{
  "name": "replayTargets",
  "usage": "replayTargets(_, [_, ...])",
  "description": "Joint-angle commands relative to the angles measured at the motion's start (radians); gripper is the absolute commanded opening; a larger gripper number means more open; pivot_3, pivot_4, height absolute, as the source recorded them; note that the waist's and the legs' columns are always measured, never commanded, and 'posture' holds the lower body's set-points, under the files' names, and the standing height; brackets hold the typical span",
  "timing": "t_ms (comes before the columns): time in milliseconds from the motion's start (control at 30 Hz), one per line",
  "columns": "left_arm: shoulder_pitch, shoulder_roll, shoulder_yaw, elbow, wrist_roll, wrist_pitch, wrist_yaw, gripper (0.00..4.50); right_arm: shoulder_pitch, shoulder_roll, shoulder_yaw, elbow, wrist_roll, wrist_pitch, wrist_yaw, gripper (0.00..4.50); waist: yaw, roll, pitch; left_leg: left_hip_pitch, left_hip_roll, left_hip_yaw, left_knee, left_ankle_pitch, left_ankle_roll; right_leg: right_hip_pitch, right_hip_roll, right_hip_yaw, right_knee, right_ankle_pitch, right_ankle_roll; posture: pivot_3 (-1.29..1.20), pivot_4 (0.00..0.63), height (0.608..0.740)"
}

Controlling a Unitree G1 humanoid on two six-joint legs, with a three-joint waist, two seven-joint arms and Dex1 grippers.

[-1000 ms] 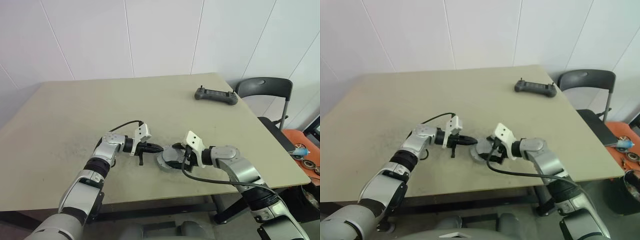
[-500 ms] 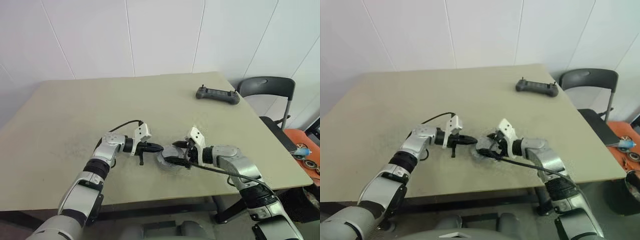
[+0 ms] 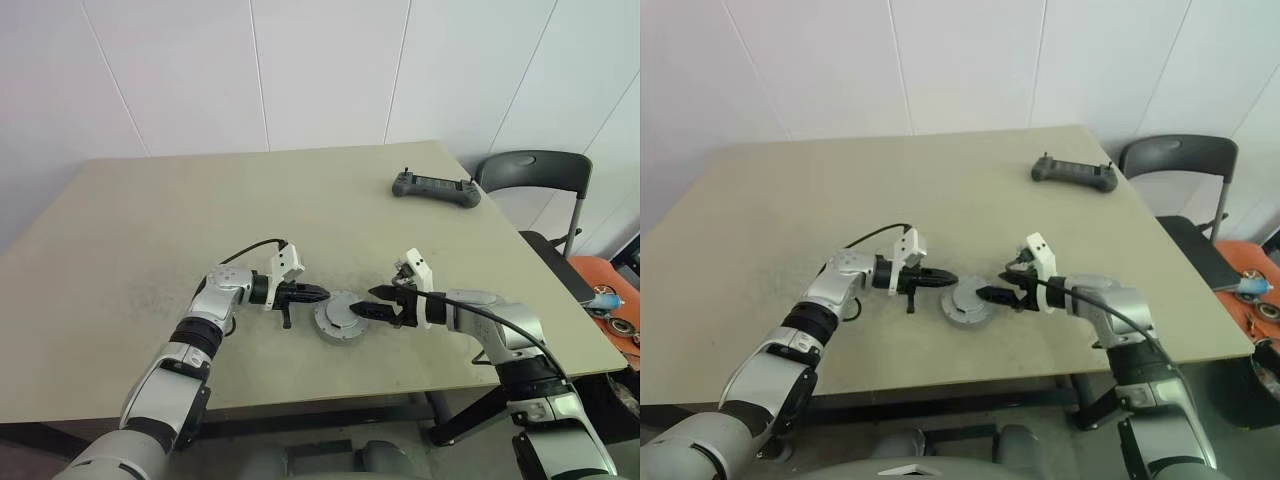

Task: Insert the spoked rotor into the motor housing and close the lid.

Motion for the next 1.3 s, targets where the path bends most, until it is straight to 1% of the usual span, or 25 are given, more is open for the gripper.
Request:
replayTargets(33, [-0.002,0.006,-0.016,0.021,0.025,0.017,0.001,0.0,0.033,-0.009,-0.009,-0.022,0.057,0.141,-0.005,4.48,0.001,0.0,0.0,0.0,0.0,0.0,0.0,0.0,0.0,0.0,0.0,0.0,0.0,0.0,0.0,0.0,0.0,0.74])
replayTargets(133, [-0.002,0.004,-0.016,0.023,0.026,0.015,0.004,0.0,0.094,0.001,0.019,-0.087,0.11,0.232,0.001,4.48,0.001,0.0,0.0,-0.001,0.0,0.0,-0.001,0.0,0.0,0.0,0.0,0.0,0.0,0.0,0.0,0.0,0.0,0.74])
replayTargets(200, [-0.001,0.004,-0.016,0.023,0.027,0.014,0.005,0.0,0.109,0.003,0.018,-0.11,0.131,0.262,-0.006,4.48,0.0,0.0,0.0,0.0,0.0,0.0,-0.001,0.0,0.001,0.0,0.0,0.0,0.0,0.0,0.0,0.0,0.0,0.74])
replayTargets(300, [0.001,0.005,-0.021,0.023,0.025,0.017,-0.009,0.0,0.112,0.035,-0.017,-0.154,0.199,0.359,-0.029,4.48,-0.001,-0.001,0.0,0.0,0.0,0.0,-0.001,0.0,0.001,0.0,0.001,0.0,0.0,0.0,0.0,0.0,0.0,0.74])
replayTargets(367, [0.012,0.003,-0.031,0.01,0.024,0.028,-0.031,0.0,0.098,0.07,-0.048,-0.146,0.224,0.418,-0.062,4.48,-0.003,-0.002,-0.001,0.0,0.0,0.0,-0.002,0.0,0.001,-0.001,0.001,0.0,0.0,0.0,0.0,0.0,0.0,0.74])
replayTargets(467, [0.068,0.011,-0.062,-0.062,0.028,0.036,-0.066,0.0,0.022,0.183,-0.177,-0.007,0.206,0.472,-0.192,4.48,-0.012,-0.003,-0.002,0.001,0.001,0.001,-0.005,0.0,0.001,-0.001,0.001,0.0,0.0,0.0,0.0,0.0,0.0,0.74])
replayTargets(533, [0.101,0.018,-0.071,-0.112,0.032,0.041,-0.066,0.0,-0.019,0.238,-0.249,0.051,0.202,0.495,-0.248,4.48,-0.018,-0.006,-0.004,0.004,0.004,0.0,-0.007,0.0,0.001,-0.001,0.004,0.002,0.001,0.0,0.0,0.0,0.0,0.74])
replayTargets(633, [0.121,0.028,-0.072,-0.146,0.038,0.04,-0.042,0.0,-0.048,0.286,-0.3,0.058,0.213,0.517,-0.29,3.87,-0.016,-0.004,-0.005,0.005,0.007,0.0,-0.007,0.0,0.001,-0.001,0.01,0.002,0.001,0.002,-0.003,0.0,0.0,0.74])
replayTargets(767, [0.118,0.034,-0.071,-0.146,0.037,0.043,-0.036,0.0,-0.05,0.306,-0.299,0.03,0.244,0.534,-0.291,2.51,-0.015,0.001,-0.006,0.004,0.009,-0.001,-0.007,0.0,0.001,-0.004,0.013,0.002,0.002,0.001,-0.004,0.0,0.0,0.74])
replayTargets(833, [0.118,0.036,-0.071,-0.145,0.036,0.046,-0.038,0.0,-0.046,0.311,-0.309,0.033,0.25,0.534,-0.296,2.18,-0.014,0.004,-0.008,0.004,0.009,0.0,-0.01,0.0,0.001,-0.004,0.013,0.003,0.002,0.001,-0.004,0.0,0.0,0.74])
replayTargets(1000, [0.119,0.034,-0.07,-0.145,0.032,0.05,-0.04,0.0,-0.04,0.33,-0.329,0.011,0.283,0.536,-0.288,1.98,-0.01,0.006,-0.009,0.004,0.008,0.0,-0.011,0.0,0.001,-0.004,0.013,0.003,0.002,0.001,-0.004,0.0,0.0,0.74])
replayTargets(1033, [0.119,0.034,-0.069,-0.145,0.032,0.051,-0.039,0.0,-0.041,0.335,-0.336,0.004,0.292,0.54,-0.289,1.88,-0.01,0.006,-0.009,0.004,0.008,0.0,-0.011,0.0,0.001,-0.005,0.013,0.003,0.002,0.001,-0.004,0.0,0.0,0.74])
replayTargets(1100, [0.118,0.032,-0.068,-0.144,0.032,0.052,-0.036,0.0,-0.04,0.336,-0.333,-0.007,0.301,0.545,-0.289,1.41,-0.01,0.007,-0.009,0.004,0.008,0.0,-0.011,0.0,0.001,-0.005,0.013,0.003,0.002,0.001,-0.004,0.0,0.0,0.74])
replayTargets(1300, [0.111,0.027,-0.058,-0.133,0.03,0.053,-0.029,0.0,-0.04,0.339,-0.334,-0.006,0.306,0.53,-0.281,1.37,-0.01,0.007,-0.009,0.004,0.008,0.0,-0.011,0.0,0.001,-0.005,0.013,0.004,0.002,0.001,-0.005,0.0,0.0,0.74])
